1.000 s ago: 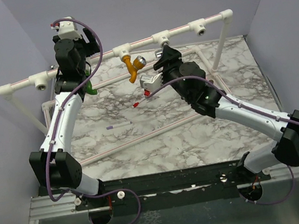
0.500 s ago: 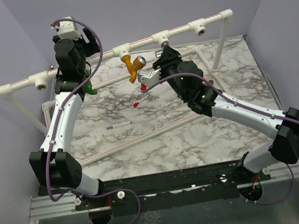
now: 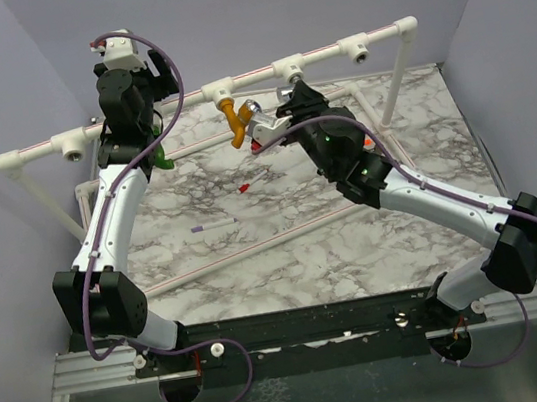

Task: Install the water faucets

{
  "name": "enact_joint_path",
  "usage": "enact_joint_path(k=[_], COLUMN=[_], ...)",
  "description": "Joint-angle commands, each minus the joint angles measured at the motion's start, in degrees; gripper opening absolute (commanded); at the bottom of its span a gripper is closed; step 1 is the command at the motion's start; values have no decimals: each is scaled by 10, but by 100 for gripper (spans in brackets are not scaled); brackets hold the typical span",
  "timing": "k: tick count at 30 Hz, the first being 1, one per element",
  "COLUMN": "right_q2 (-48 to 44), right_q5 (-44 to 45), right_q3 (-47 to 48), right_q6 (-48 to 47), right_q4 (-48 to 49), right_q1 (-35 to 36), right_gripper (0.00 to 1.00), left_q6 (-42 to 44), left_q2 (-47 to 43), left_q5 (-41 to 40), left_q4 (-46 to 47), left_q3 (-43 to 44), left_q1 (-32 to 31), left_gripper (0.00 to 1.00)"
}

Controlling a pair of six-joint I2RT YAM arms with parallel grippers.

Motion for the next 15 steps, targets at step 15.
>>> enact_joint_path(k=[15], right_q2=[-2], right_q5=[45], right_q3=[-33], right_q6=[455], right_q4=[116], right_q1=[3], right_gripper=[0], left_q6=[5], left_q2=[58], left_q5=[7], left_q4=[-153], left_q3=[-52], left_q1=[8], left_gripper=[80])
